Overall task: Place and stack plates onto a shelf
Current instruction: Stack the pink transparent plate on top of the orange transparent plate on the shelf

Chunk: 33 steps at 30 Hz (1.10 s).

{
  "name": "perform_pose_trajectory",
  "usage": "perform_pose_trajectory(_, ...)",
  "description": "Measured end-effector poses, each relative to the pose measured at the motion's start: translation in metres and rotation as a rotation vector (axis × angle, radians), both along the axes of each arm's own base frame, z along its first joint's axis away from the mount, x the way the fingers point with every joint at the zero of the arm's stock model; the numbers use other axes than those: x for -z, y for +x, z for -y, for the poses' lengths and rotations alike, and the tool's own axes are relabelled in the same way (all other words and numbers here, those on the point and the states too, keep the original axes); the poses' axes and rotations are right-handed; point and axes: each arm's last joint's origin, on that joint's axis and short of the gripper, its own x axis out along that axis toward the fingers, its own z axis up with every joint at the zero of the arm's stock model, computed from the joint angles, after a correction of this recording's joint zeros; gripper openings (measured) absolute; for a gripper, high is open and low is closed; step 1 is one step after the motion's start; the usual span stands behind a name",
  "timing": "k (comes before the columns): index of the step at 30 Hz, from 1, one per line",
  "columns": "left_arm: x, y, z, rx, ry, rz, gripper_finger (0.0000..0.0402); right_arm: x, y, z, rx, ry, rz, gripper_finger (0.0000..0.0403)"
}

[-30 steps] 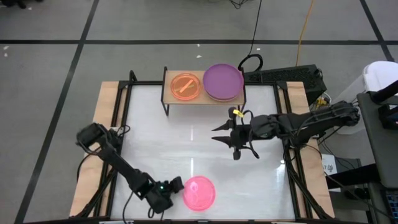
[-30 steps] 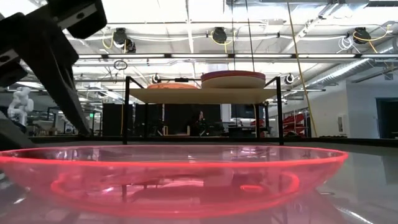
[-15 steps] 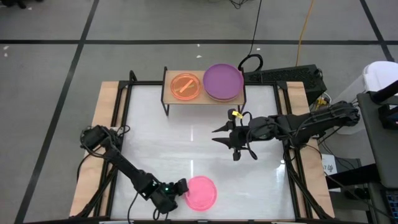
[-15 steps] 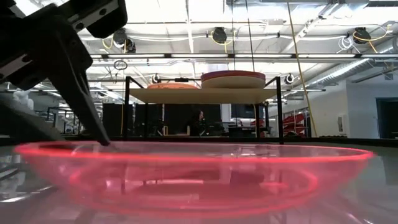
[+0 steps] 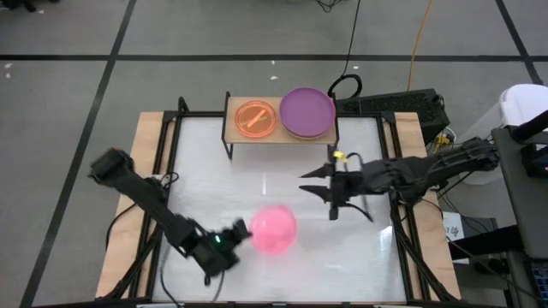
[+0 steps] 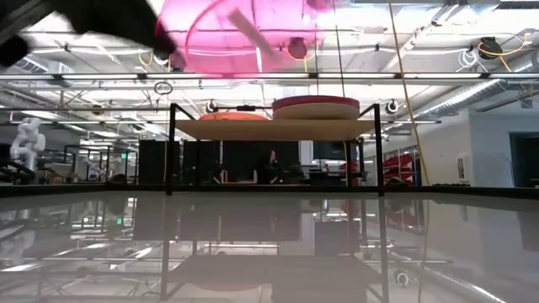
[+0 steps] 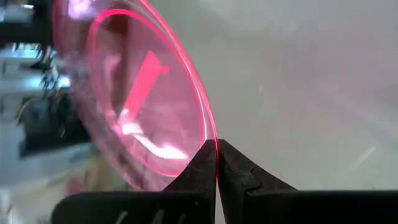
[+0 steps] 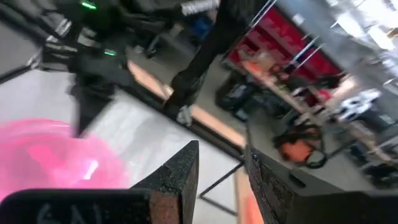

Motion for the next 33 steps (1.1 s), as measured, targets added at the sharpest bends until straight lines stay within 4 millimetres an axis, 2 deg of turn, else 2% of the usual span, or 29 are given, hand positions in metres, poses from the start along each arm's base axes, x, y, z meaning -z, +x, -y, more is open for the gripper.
perform_pose_trajectory(5,-0.074,-0.019,-0.061,-0.094,-0.023,0.135,0.0003,-0.022,-0.027,-0.004,0.028,0.049,0.106,0.0114)
perform_pose_trajectory(8,-0.11,-0.031,-0.111,-0.185,-0.014,0.233,0.0002,-0.03,-0.041,-0.004,0.015,0.098,0.145,0.0114)
perform_pose_trajectory(11,-0.134,-0.041,-0.164,-0.282,-0.091,0.314,0.0002,-0.035,-0.049,-0.004,0.001,0.134,0.169,0.0114)
perform_pose_trajectory(13,-0.14,-0.044,-0.197,-0.321,-0.161,0.345,0.0002,-0.038,-0.053,-0.005,-0.009,0.146,0.18,0.0114)
perform_pose_trajectory(17,-0.136,-0.042,-0.246,-0.388,-0.227,0.34,0.0002,-0.038,-0.055,-0.006,-0.02,0.129,0.183,0.0114)
perform_pose_trajectory(21,-0.116,-0.027,-0.278,-0.432,-0.258,0.261,0.0001,-0.037,-0.054,-0.007,-0.021,0.12,0.176,0.0114)
perform_pose_trajectory(28,-0.076,-0.004,-0.305,-0.522,-0.268,0.097,0.0002,-0.034,-0.053,-0.007,-0.021,0.096,0.14,0.0114)
perform_pose_trajectory(33,-0.066,0.002,-0.312,-0.579,-0.249,0.074,0.0029,-0.031,-0.053,-0.007,-0.017,0.111,0.119,0.0114)
